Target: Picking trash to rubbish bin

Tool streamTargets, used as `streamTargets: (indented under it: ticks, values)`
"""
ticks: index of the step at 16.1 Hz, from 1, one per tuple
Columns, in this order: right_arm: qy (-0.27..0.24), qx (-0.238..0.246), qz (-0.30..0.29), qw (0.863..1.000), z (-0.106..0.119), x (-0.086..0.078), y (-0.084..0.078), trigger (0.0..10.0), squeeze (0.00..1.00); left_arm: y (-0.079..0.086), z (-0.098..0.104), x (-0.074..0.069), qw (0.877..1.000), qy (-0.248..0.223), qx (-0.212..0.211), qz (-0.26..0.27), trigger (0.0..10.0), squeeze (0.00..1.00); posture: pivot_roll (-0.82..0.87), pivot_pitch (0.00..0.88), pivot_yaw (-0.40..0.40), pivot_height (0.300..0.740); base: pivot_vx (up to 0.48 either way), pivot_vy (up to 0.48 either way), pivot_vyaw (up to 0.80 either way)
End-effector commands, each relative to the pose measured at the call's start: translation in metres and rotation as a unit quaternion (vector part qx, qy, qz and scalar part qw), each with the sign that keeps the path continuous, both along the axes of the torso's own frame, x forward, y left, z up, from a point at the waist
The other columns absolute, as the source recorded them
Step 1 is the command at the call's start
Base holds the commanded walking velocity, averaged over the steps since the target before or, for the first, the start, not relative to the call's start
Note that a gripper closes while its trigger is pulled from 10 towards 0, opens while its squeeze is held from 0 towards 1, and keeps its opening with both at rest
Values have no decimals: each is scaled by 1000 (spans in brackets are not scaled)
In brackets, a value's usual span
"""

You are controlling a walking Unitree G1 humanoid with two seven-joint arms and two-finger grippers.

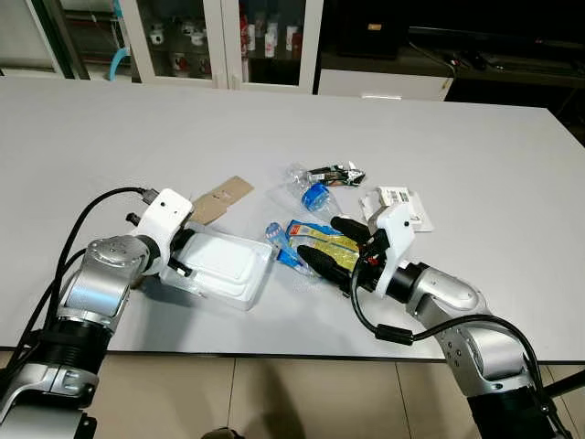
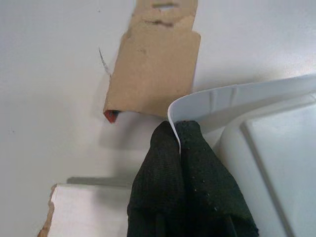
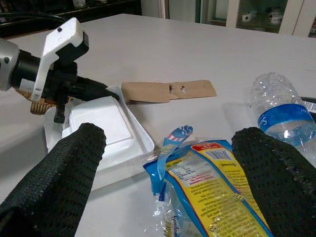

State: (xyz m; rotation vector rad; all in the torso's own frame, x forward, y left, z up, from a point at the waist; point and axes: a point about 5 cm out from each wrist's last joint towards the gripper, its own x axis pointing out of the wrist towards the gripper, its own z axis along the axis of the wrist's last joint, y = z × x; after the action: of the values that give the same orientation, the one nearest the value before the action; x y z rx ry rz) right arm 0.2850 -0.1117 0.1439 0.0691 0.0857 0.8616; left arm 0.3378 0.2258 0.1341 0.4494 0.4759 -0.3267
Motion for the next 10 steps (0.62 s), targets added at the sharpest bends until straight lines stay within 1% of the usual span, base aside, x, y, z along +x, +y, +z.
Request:
streamTargets:
  ticks: [1,4,7,8,9,10]
  values:
    - [2,1,-2,1000,0,-2,-2,10000,0,-4,6,3,1000,-18,-10,-2,0,0,-9,61,-51,740,0,0,0]
    - [1,1,-3,1000,0,-2,-2,10000,0,-3,6,3,1000,-22,-11,2,0,0,-8,61,-51,740,0,0,0]
    - [2,2,-1,1000,0,-2,-1,10000,0,-5,9,4,999,-34,-19,-2,0,0,-8,60,-50,740,0,0,0]
    - [1,2,-2,1000,0,-2,0,10000,0,-5,11,5,999,-45,-23,5,39,0,-9,58,-51,740,0,0,0]
    - [-1,2,-5,1000,0,-1,-1,10000,0,-5,23,11,995,-91,-45,22,10000,0,-9,59,-51,740,0,0,0]
    - [-4,-2,-16,1000,0,1,-3,10000,0,-5,36,15,988,-140,-57,34,10000,0,-9,58,-52,740,0,0,0]
